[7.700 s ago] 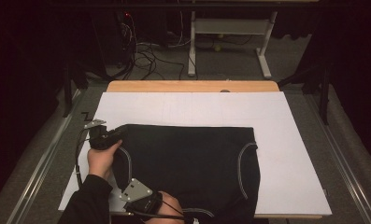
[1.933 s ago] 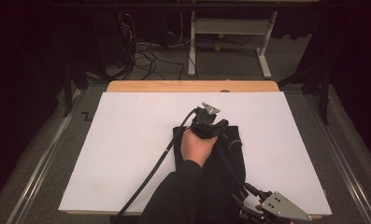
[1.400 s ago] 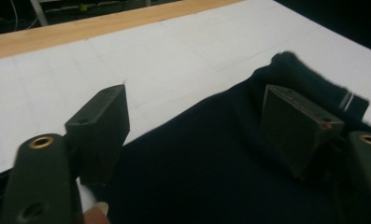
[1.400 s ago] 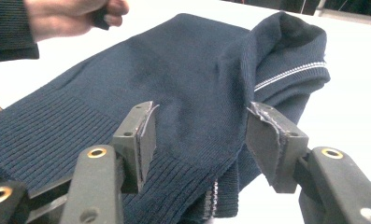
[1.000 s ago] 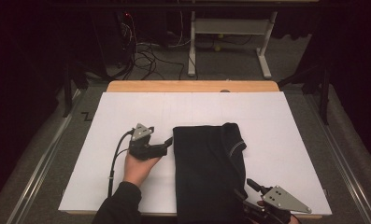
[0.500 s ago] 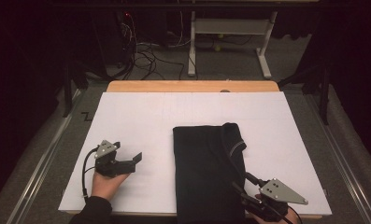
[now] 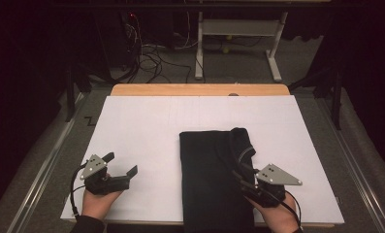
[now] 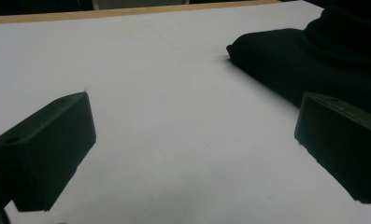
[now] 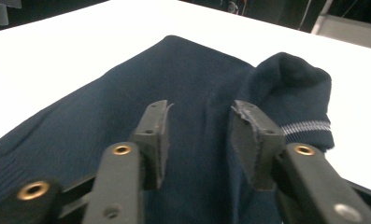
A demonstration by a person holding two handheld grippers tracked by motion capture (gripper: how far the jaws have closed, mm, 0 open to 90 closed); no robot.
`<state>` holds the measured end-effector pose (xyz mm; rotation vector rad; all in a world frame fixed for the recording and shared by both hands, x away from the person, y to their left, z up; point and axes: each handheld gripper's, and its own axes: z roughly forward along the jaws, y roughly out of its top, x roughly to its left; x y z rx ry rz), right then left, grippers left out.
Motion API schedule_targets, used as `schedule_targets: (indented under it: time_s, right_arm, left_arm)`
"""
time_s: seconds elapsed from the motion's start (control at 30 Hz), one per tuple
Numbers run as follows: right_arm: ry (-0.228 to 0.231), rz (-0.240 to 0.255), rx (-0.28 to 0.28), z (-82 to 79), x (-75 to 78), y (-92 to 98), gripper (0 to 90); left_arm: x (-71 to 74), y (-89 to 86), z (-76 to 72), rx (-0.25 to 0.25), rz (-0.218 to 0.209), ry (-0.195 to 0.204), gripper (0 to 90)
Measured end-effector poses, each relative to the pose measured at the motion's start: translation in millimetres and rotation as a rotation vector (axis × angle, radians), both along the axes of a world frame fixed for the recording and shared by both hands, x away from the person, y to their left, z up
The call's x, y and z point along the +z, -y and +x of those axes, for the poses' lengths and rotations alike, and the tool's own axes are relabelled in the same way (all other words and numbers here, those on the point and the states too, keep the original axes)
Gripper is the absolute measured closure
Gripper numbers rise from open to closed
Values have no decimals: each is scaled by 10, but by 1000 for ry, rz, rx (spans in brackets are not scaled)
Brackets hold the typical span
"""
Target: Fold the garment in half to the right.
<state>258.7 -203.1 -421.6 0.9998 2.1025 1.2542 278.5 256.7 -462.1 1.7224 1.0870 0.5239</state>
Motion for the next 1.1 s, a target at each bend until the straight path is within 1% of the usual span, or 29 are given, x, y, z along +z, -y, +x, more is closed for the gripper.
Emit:
schedule_targets:
  time_s: [0.07, 0.13, 0.17, 0.2, 0.27, 0.33, 0.47, 0.53, 0.6, 0.7, 0.73, 0.8, 0.87, 1.0, 1.07, 1.1]
  right_arm:
    - [-11, -10, 7, 85, 3, -70, 651]
    - [-22, -25, 10, 174, 9, -141, 685]
    - [-24, -33, 11, 221, 12, -174, 718]
    - [-31, -42, 10, 268, 16, -208, 762]
    - [-42, -70, 6, 368, 26, -273, 900]
    - [-65, -95, 7, 477, 39, -358, 900]
    - [-83, -171, -21, 708, 72, -567, 900]
    - [-92, -220, -51, 829, 66, -649, 900]
    - [-104, -263, -87, 944, 29, -671, 900]
    - [-136, -294, -136, 1080, -59, -600, 900]
    - [-144, -291, -155, 1103, -85, -562, 900]
    - [-148, -289, -180, 1129, -131, -468, 900]
    - [-145, -299, -206, 1134, -176, -370, 900]
    - [-161, -287, -255, 1136, -273, -149, 900]
    - [-171, -271, -269, 1129, -318, -45, 900]
    - [-167, -262, -270, 1119, -330, -5, 900]
  left_arm:
    - [-7, 12, -9, -3, 12, 1, 0]
    - [-13, 27, -17, -16, 18, 3, 0]
    - [-17, 39, -23, -21, 27, 7, 0]
    - [-18, 46, -29, -26, 35, 8, 0]
    - [-22, 55, -35, -29, 32, 7, 0]
    - [-25, 63, -37, -28, 31, 6, 0]
    - [-33, 80, -43, -34, 38, 4, 0]
    - [-33, 86, -43, -40, 40, 4, 0]
    - [-37, 93, -43, -42, 38, 2, 0]
    - [-37, 97, -42, -45, 37, 0, 0]
    - [-37, 97, -42, -46, 34, 0, 0]
    - [-40, 97, -41, -48, 34, 0, 0]
    - [-46, 95, -40, -49, 35, -2, 0]
    - [-51, 101, -43, -52, 41, -5, 0]
    - [-52, 107, -42, -53, 43, -5, 0]
    - [-53, 110, -41, -54, 42, -7, 0]
